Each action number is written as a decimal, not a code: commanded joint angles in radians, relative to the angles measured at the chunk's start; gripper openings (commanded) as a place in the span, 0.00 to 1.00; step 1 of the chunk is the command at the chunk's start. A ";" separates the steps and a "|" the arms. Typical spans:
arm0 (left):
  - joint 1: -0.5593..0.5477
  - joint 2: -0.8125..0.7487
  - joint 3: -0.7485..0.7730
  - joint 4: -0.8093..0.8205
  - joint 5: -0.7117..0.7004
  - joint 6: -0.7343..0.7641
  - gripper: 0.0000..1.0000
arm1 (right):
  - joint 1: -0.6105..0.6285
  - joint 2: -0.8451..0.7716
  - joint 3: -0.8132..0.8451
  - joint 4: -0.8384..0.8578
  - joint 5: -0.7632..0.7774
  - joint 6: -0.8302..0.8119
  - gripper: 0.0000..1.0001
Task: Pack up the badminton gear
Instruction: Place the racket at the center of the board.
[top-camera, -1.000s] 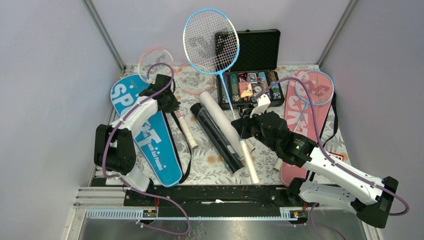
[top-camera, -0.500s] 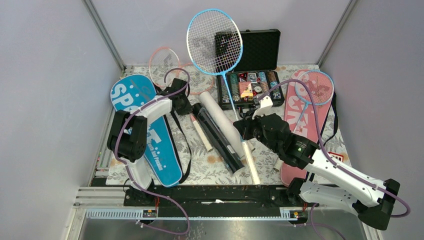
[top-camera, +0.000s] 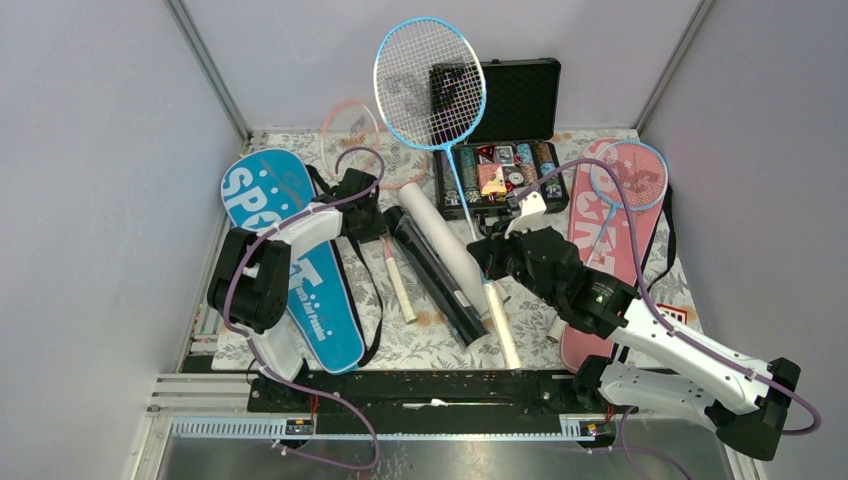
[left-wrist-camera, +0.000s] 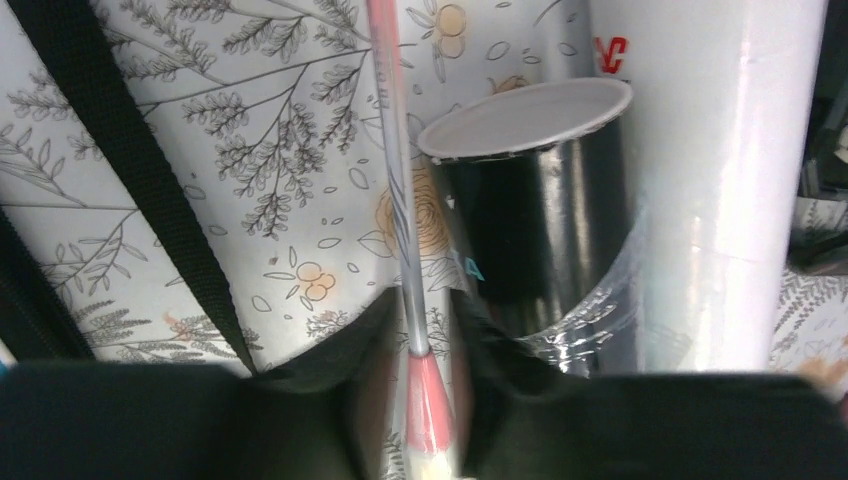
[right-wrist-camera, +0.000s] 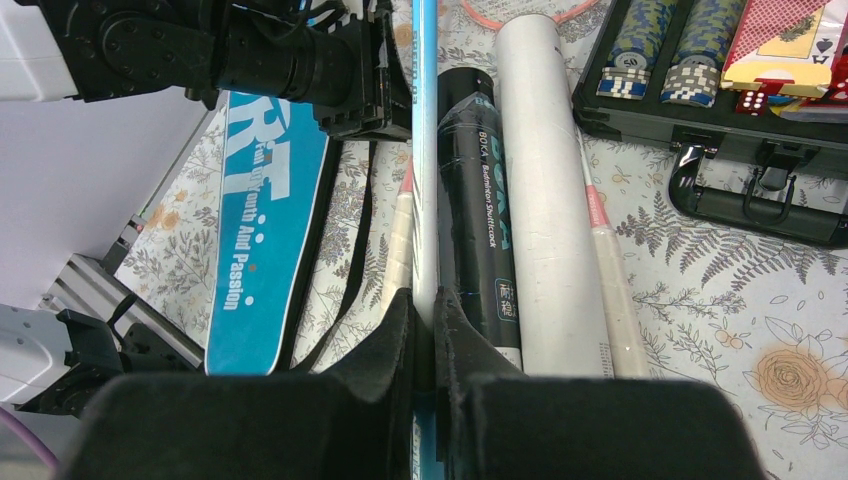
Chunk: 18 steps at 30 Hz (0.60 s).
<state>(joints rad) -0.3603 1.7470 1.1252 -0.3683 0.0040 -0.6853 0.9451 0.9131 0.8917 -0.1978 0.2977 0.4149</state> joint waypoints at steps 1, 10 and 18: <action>-0.005 -0.094 0.048 0.015 0.017 0.034 0.48 | -0.002 -0.011 0.033 0.055 0.028 -0.008 0.00; 0.014 -0.226 0.131 -0.210 -0.199 0.053 0.55 | -0.002 0.061 0.040 -0.010 0.029 0.070 0.00; 0.167 -0.124 0.123 -0.219 -0.207 0.103 0.56 | -0.002 0.150 0.071 -0.040 -0.001 0.081 0.00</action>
<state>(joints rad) -0.2565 1.5475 1.2274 -0.5709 -0.1631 -0.6273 0.9451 1.0782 0.9028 -0.2623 0.2939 0.4782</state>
